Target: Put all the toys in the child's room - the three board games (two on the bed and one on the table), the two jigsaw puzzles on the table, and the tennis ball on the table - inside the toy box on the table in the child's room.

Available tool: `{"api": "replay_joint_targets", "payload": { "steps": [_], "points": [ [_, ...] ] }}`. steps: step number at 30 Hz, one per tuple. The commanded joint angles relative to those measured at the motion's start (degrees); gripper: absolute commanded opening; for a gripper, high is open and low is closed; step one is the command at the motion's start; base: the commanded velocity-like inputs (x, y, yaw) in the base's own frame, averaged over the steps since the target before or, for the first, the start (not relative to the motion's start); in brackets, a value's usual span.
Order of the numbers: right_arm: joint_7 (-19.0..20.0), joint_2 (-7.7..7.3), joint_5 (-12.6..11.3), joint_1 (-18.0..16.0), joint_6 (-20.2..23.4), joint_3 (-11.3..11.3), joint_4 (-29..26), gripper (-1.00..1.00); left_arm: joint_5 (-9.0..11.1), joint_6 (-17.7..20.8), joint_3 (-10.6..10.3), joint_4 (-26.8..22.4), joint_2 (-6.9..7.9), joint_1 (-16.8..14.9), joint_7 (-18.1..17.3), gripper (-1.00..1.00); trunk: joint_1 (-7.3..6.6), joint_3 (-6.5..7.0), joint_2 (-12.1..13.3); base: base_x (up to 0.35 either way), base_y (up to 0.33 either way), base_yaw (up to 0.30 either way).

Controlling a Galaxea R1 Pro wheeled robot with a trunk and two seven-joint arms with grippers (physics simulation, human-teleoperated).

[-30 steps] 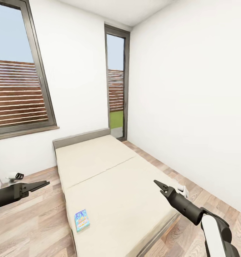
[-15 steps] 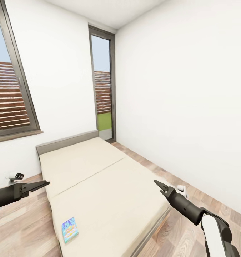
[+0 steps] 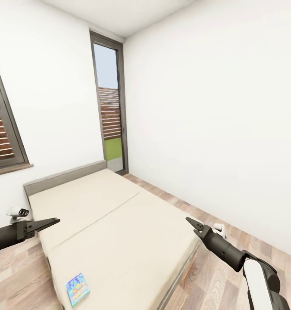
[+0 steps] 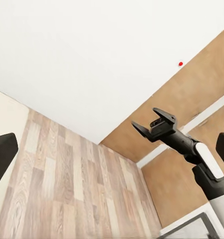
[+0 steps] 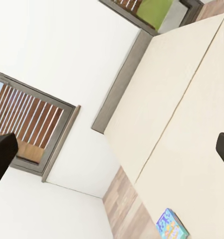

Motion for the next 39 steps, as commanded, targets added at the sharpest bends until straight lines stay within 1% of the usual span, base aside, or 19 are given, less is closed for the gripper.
{"api": "replay_joint_targets", "payload": {
  "steps": [1,14,22,31,39],
  "points": [
    [0.4,0.08,0.3,-0.1,0.4,-0.2,0.0,1.00,0.0,0.6,0.0,0.0,0.02,0.0,-0.3,1.00,0.02,0.02,0.0,0.001,0.278,-0.210],
    [0.4,0.07,0.2,-0.1,0.4,-0.2,0.0,1.00,0.0,0.6,0.0,0.0,0.02,0.0,-0.3,1.00,0.02,0.12,0.0,-0.001,0.284,-0.046],
    [0.4,0.07,0.2,-0.1,0.4,-0.2,0.0,1.00,0.0,0.6,0.0,0.0,0.02,0.0,-0.3,1.00,0.02,0.14,0.0,-0.108,0.248,-0.027],
    [0.4,0.14,0.2,-0.1,0.4,-0.1,0.0,1.00,0.0,0.6,0.0,0.0,0.02,0.0,-0.3,1.00,0.02,0.32,0.0,-0.024,0.065,-0.208],
    [0.4,0.15,0.2,-0.1,0.4,-0.1,0.0,1.00,0.0,0.6,0.0,0.0,0.02,0.0,-0.3,1.00,0.02,0.52,0.0,-0.002,0.151,-0.249]
  ]
}}
